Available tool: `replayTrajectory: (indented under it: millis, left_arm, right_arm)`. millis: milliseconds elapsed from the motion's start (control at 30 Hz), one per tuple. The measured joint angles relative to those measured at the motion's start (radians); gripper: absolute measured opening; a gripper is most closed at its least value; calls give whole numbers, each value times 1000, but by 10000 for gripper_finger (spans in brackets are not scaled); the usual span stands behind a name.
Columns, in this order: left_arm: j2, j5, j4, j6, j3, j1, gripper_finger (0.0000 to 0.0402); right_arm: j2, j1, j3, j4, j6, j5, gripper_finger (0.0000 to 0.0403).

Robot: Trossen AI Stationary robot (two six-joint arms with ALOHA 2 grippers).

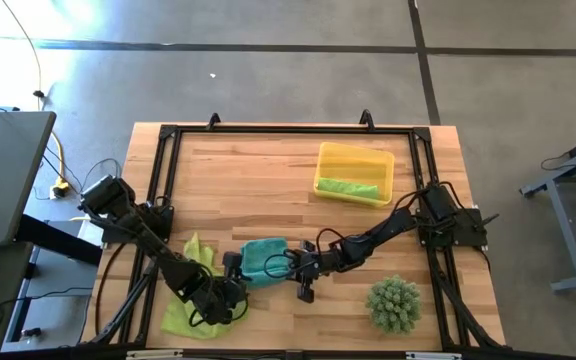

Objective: Roll microfiber towels into tight, uniform cylinder then place into a basket
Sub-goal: Roll the blue microfiber towel

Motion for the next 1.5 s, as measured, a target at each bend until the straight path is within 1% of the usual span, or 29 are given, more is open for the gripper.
replayTrajectory:
  millis: [100,233,300,433,500,567,633,700,800,900,967,1067,1133,1233,1300,1367,1433,1500]
  left_arm:
    - [0,3,-39,-22,0,8,186]
    - [1,16,-44,-22,0,21,186]
    - [15,37,-40,-29,0,32,186]
    - [50,36,-39,-61,0,36,186]
    - [72,24,-37,-97,2,35,185]
    - [82,16,-36,-176,2,34,179]
    - [89,15,-36,-280,3,36,161]
    - [89,21,-37,-368,3,39,134]
    - [88,28,-37,-471,2,40,79]
    - [88,53,-12,-567,3,40,23]
    - [83,68,-11,-626,2,41,11]
    - [80,102,13,-653,0,41,15]
    - [63,156,95,-664,-27,40,14]
    - [46,205,355,-700,-134,47,10]
    - [35,212,528,-763,-224,48,9]
    - [31,191,660,-835,-297,54,8]
    - [28,167,712,-913,-331,57,7]
    - [26,159,711,-959,-337,64,7]
  right_arm:
    - [0,0,0,8,-1,7,12]
    - [1,0,-1,23,-3,9,12]
    - [1,0,-1,35,-3,11,12]
    - [2,0,-1,50,-3,11,12]
    - [2,0,-1,53,-3,11,12]
    - [2,0,-1,55,-3,11,12]
    - [2,0,-1,57,-13,11,12]
    - [2,0,-1,65,-37,11,12]
    - [-1,0,-2,85,-96,11,17]
    - [-26,-1,-4,68,-199,11,43]
    - [-50,-1,-5,52,-268,12,69]
    - [-98,-1,-5,27,-359,15,104]
    - [-118,-1,-3,11,-418,16,122]
    - [-139,11,-4,4,-520,15,137]
    - [-143,26,-2,24,-588,13,141]
    - [-142,42,-2,33,-647,10,142]
    - [-142,58,-2,47,-695,10,142]
    - [-142,69,-2,66,-734,16,142]
